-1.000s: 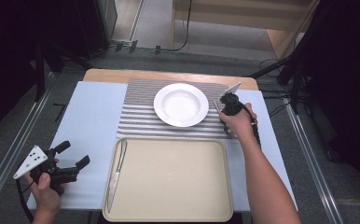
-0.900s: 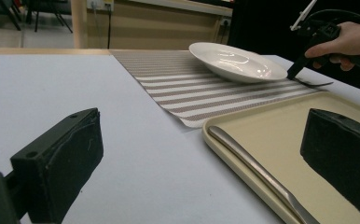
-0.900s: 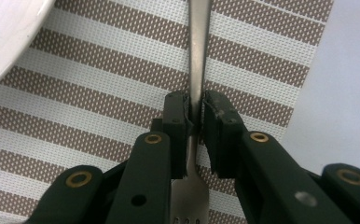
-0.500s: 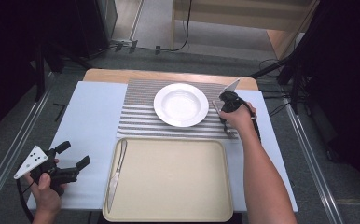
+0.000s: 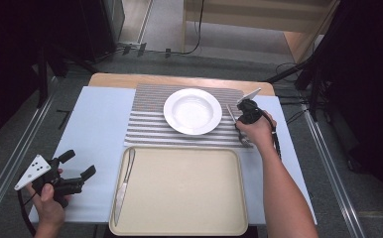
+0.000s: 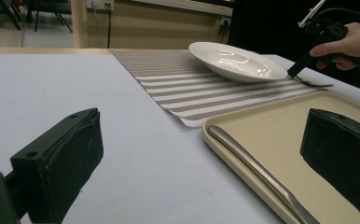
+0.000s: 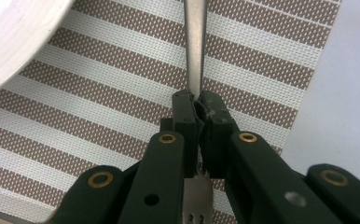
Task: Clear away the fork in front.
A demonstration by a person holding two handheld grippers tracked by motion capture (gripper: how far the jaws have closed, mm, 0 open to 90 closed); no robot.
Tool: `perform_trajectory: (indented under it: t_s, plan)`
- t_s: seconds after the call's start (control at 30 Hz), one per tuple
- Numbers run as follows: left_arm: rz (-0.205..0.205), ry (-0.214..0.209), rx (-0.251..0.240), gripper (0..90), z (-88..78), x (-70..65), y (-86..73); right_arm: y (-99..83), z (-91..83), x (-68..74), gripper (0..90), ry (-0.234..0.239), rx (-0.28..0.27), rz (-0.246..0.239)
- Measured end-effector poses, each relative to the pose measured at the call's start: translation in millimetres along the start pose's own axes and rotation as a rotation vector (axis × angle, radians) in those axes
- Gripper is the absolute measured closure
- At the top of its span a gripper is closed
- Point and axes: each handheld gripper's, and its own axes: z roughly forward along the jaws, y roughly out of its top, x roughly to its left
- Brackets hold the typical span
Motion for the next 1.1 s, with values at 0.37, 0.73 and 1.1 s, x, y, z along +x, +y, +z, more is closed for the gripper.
perform_trajectory:
  t_s: [0.37, 0.73, 1.1]
  plan:
    - [-0.003, 0.000, -0.003, 0.0, -0.4, 0.6, 0.3, -19.6, -12.2, -10.3, 84.8, 0.043, -0.147, 0.022]
    - [-0.007, 0.005, -0.015, 0.0, -1.6, 0.1, 2.1, -43.1, -38.5, -4.9, 84.8, 0.045, -0.399, 0.018]
    - [0.012, -0.009, -0.012, 0.0, 2.6, -5.6, 6.7, -73.7, -58.2, 5.2, 84.7, 0.093, -0.574, -0.017]
